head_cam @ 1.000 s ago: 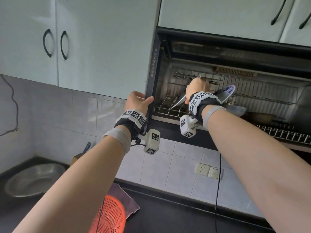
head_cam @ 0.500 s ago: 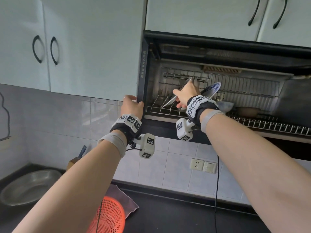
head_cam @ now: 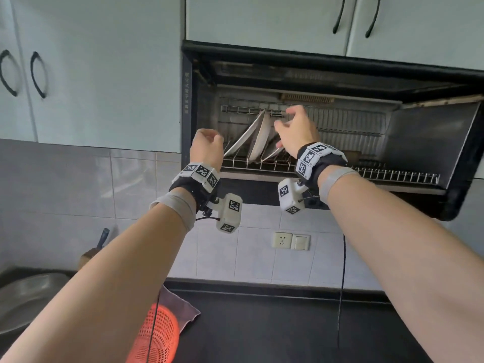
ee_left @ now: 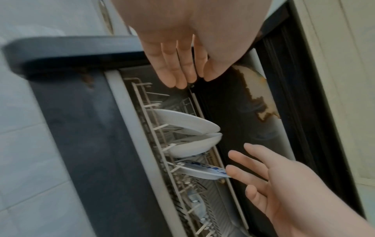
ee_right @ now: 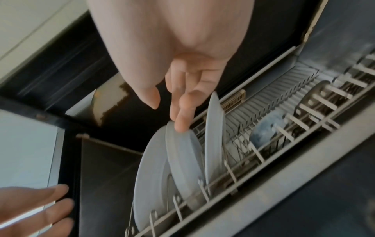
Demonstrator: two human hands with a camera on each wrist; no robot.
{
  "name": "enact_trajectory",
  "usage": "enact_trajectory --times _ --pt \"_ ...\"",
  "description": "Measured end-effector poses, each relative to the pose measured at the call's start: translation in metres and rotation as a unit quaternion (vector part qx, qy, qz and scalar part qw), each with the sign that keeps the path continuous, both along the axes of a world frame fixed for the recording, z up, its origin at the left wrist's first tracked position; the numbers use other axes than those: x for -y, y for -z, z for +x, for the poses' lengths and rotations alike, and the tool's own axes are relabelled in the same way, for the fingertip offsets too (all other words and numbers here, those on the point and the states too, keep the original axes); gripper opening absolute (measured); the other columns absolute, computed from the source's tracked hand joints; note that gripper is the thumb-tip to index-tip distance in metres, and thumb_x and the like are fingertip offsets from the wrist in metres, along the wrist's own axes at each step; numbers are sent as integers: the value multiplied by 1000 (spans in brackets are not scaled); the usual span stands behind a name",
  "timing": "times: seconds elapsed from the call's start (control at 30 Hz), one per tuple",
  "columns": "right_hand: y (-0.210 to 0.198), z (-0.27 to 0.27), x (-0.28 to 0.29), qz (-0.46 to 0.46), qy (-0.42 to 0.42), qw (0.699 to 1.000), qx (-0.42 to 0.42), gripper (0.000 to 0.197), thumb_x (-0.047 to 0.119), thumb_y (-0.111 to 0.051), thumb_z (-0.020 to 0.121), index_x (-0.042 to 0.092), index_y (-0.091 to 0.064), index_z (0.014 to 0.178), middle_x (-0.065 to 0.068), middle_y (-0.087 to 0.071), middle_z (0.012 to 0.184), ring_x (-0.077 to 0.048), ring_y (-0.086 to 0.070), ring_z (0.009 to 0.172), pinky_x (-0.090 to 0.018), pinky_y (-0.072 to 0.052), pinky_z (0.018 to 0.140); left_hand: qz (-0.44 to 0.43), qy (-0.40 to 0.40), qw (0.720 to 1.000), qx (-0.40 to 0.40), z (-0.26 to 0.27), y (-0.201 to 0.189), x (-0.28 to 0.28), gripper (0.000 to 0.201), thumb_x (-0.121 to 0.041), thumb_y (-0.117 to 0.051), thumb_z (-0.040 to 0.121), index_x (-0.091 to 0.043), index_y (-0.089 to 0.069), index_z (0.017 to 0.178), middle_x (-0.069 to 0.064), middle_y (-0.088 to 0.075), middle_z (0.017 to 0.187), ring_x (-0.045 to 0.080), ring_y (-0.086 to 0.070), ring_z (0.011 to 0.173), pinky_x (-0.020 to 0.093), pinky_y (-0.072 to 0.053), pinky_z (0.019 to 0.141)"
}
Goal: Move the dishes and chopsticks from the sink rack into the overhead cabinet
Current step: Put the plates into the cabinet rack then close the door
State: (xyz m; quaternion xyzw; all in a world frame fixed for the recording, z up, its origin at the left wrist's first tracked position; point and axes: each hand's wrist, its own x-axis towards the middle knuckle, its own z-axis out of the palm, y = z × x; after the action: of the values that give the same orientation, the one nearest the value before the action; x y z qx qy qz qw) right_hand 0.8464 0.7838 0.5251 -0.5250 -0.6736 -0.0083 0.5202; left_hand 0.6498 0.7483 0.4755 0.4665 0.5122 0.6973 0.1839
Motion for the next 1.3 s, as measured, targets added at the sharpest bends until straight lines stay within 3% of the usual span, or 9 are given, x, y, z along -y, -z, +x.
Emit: enact_trajectory --times 0.13,0.23,0.37,0.53,0.63,0.73,0.87,1.0,1.3 --pt "-37 49 23 82 41 991 -94 33 51 -43 95 28 -47 118 3 -73 82 -16 -72 60 -40 -59 65 46 50 997 43 40 -49 7 37 -47 -52 84 -20 -61 106 6 -73 103 27 -71 95 50 -57 93" --pt "-62 81 35 75 41 977 -196 53 69 -26 91 26 -55 101 4 -75 80 -20 -72 61 -36 -57 71 77 88 990 73 66 -79 13 50 -60 -48 83 -16 -64 101 2 -69 85 22 -66 72 44 -58 78" --pt "-78 114 48 -18 -16 959 -284 80 75 -15 92 14 -68 94 3 -75 78 -20 -73 53 -38 -59 70 77 121 983 113 95 -105 17 59 -69 -43 88 -14 -66 92 3 -66 72 19 -58 57 32 -50 60" --pt "-87 140 45 -47 -41 951 -304 77 73 -20 95 12 -67 95 0 -75 81 -23 -75 61 -26 -48 44 86 84 989 86 118 -129 16 56 -59 -41 98 -10 -67 95 7 -70 75 18 -61 55 25 -49 50" --pt "-89 144 40 -63 -61 947 -307 73 71 -23 96 12 -67 92 -1 -75 78 -23 -75 60 -27 -48 47 87 63 992 66 128 -133 11 54 -53 -41 100 -7 -68 100 5 -69 70 18 -63 55 29 -54 56" --pt "-93 146 36 -33 -80 943 -322 57 55 -33 100 13 -64 80 -1 -73 67 -22 -69 53 -31 -51 52 102 40 992 62 138 -138 8 48 -41 -38 103 -6 -69 94 2 -71 66 17 -63 52 31 -56 59" --pt "-97 145 34 -17 -119 932 -342 52 43 -32 103 12 -61 73 -3 -70 58 -18 -58 42 -22 -39 38 121 29 990 70 145 -141 11 44 -34 -36 105 -11 -64 79 0 -65 60 15 -58 46 25 -48 49" --pt "-97 145 44 -15 -173 905 -387 47 34 -36 105 8 -61 74 -4 -68 59 -13 -46 33 -21 -32 34 132 58 985 93 146 -139 21 45 -32 -36 107 -8 -63 81 2 -57 60 13 -53 45 16 -40 37" --pt "-97 149 72 25 -202 898 -391 49 34 -37 105 7 -63 74 -7 -67 58 -11 -45 32 -21 -32 37 193 32 978 77 152 -140 40 45 -33 -33 107 -7 -61 82 -1 -55 52 11 -51 39 20 -40 42"
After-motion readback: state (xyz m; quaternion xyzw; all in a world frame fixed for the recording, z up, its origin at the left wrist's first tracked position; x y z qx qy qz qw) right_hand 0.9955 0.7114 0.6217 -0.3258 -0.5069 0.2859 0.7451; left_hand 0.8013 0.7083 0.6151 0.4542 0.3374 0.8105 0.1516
